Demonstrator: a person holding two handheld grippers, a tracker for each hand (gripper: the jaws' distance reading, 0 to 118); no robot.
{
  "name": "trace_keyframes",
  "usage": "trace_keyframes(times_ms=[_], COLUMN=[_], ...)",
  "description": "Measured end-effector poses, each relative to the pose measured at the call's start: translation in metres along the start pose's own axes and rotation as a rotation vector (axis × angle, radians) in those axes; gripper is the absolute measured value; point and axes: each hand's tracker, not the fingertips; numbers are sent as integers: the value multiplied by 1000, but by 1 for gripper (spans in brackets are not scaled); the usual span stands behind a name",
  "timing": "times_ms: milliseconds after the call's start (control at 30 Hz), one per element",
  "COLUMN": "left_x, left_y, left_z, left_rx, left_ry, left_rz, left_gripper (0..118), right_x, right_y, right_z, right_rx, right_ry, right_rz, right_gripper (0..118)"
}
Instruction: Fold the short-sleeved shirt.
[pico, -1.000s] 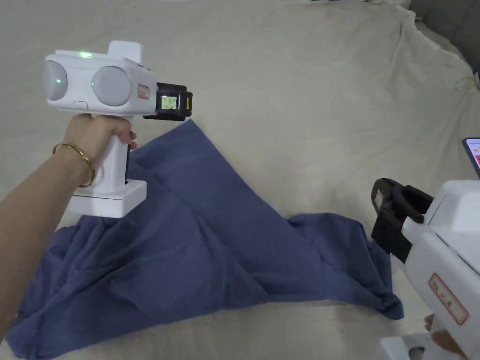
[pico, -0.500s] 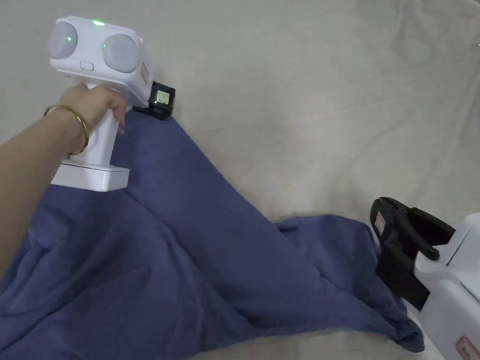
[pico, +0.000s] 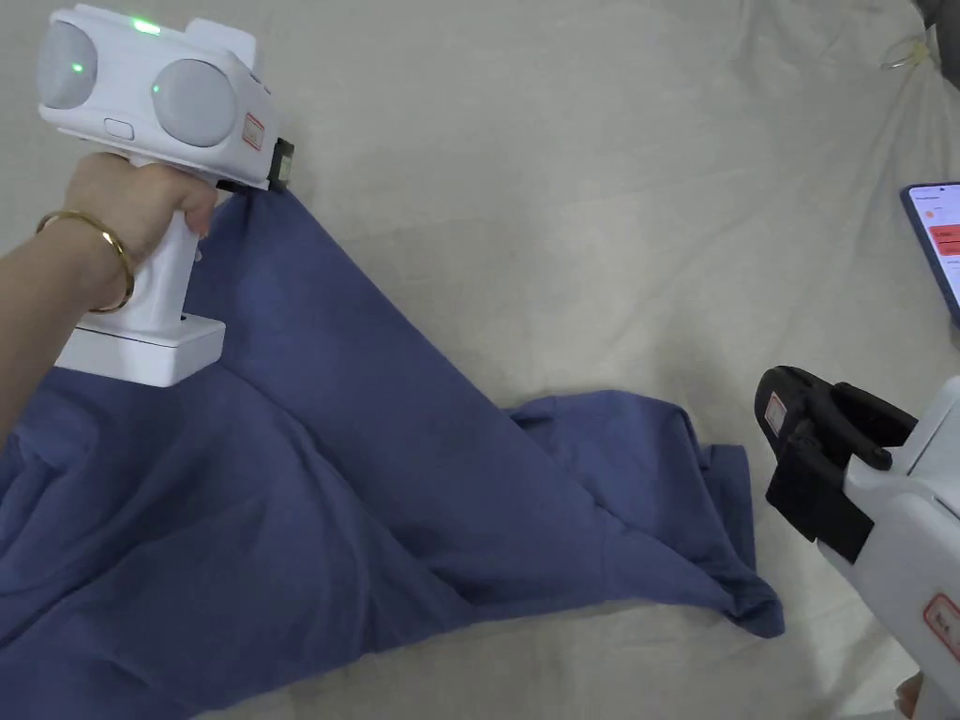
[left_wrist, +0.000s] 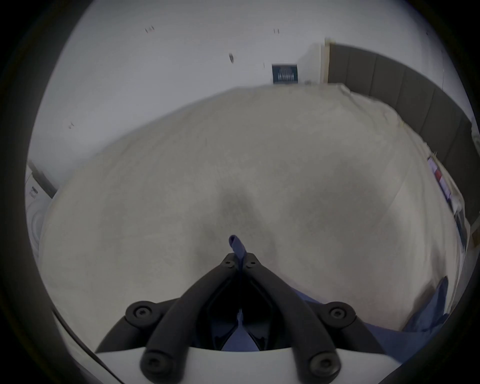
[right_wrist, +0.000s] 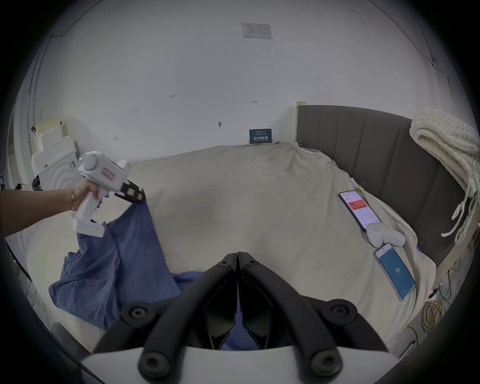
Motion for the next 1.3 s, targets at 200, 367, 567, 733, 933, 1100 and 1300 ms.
trace_keyframes(times_ms=[200, 367, 567, 733, 933, 1100, 1300], left_x=[-26, -42, -30, -24, -15, -10, -19], left_y=[6, 1, -15, -20, -24, -29, -22], left_z=[81, 138, 186, 206, 220, 228, 231], left_rx=[180, 244, 258, 270, 272, 266, 293], left_ry=[45, 46, 64, 74, 85, 94, 121], left_rz=[153, 229, 219, 220, 198, 194, 199], left_gripper=[0, 0, 0, 0, 0, 0, 0], right_x=[18, 30, 27, 9, 1, 4, 21], right_y=[3, -2, -27, -57, -82, -85, -50], right_z=[17, 12, 3, -4, -26, -29, -8], right_rx=[-85, -258, -394, -477, -507, -489, -443], right_ry=[-23, -9, 76, 59, 12, -12, 54], right_rz=[-37, -73, -2, 130, 162, 139, 86], right_gripper=[0, 11, 109, 109, 77, 5, 5])
